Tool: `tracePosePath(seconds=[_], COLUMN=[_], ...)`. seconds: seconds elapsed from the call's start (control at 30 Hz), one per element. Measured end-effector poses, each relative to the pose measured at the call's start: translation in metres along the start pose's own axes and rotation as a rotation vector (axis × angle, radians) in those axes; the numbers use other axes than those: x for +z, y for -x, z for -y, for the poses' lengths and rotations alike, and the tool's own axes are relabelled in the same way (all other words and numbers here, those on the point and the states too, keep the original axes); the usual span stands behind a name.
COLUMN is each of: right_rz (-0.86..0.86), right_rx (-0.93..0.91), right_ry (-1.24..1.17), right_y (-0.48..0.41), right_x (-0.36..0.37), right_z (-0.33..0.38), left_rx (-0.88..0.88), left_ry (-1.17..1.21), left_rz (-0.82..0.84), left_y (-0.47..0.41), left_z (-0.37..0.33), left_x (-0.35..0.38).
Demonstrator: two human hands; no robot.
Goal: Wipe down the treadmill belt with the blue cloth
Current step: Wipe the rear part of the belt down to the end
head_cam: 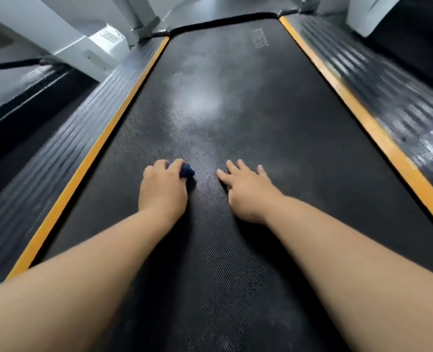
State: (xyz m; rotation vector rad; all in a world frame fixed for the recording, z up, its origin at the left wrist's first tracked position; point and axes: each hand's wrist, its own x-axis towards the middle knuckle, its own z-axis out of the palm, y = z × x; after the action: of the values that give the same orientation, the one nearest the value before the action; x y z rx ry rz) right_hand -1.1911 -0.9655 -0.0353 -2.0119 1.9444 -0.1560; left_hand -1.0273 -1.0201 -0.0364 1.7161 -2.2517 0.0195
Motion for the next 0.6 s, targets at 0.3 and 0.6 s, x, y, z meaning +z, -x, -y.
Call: tracePosePath(seconds=[0.3, 0.6], right_rz=[-0.032, -0.123], right_rx=[-0.001, 0.055], right_ry=[0.029, 0.131], right_y=[0.005, 0.070], right_x=[-0.001, -0.017], right_z=[0.006, -0.043], left_rx=[0.490, 0.131], left_ry=[0.074, 0.020], left_rz=[0.123, 0.054], left_y=[0.038, 0.015], left_z=[0.000, -0.038], left_x=[-0.025, 0.000])
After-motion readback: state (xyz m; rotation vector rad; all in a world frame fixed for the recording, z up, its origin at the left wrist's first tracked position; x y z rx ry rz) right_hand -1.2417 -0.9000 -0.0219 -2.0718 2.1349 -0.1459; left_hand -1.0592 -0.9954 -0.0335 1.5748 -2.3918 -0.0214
